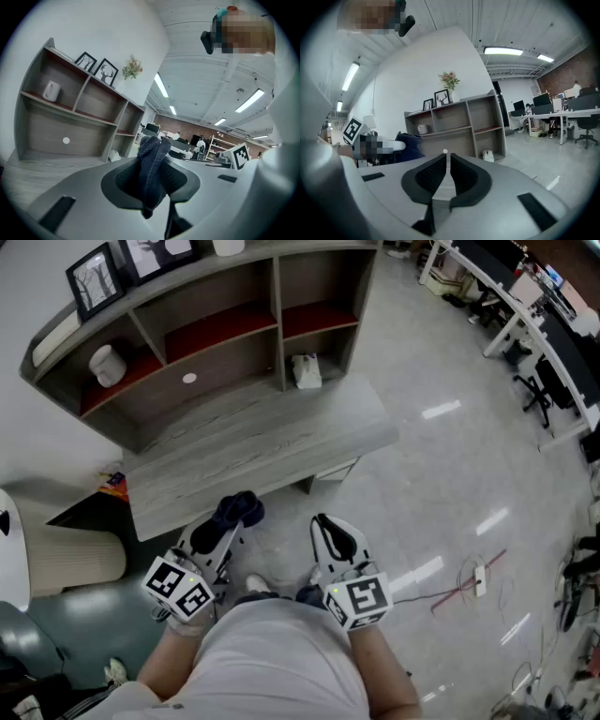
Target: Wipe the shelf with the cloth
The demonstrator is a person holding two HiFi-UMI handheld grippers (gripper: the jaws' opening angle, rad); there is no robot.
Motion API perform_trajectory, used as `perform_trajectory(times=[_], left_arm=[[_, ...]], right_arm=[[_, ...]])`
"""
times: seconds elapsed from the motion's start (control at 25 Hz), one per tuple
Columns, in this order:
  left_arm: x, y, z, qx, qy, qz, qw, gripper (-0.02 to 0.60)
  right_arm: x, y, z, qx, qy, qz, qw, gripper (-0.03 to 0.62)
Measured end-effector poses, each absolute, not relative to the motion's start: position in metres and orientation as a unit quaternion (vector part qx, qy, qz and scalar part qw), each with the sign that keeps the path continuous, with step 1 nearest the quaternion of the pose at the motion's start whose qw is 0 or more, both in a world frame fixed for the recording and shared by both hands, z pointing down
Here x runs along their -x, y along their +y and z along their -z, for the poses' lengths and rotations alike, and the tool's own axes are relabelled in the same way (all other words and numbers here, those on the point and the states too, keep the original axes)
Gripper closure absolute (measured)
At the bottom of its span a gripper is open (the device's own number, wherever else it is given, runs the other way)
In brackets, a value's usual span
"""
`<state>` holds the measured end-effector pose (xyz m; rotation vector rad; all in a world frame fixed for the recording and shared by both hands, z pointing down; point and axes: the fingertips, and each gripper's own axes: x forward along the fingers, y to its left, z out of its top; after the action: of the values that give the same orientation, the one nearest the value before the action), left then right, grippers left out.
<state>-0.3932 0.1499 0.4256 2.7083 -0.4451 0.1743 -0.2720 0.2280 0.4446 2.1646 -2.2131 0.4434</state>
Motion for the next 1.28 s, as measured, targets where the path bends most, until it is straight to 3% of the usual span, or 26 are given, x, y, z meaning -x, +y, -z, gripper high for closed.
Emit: perform_trajectory(times=[0.76, 1.28], left_arm=[[0.249, 0.206, -0.433, -0.965, -0.156, -0.087, 0.190, 0.475], [0.189, 0.119, -0.465, -0.963, -0.151, -0.077, 0.211, 0.474]], right_arm=[[0.118, 0.307, -0.458, -0.717, -0.674, -0.170, -0.059, 0.556], [0.069, 0.231, -0.494, -0.720, -0.664, -0.195, -0.056, 0.554]])
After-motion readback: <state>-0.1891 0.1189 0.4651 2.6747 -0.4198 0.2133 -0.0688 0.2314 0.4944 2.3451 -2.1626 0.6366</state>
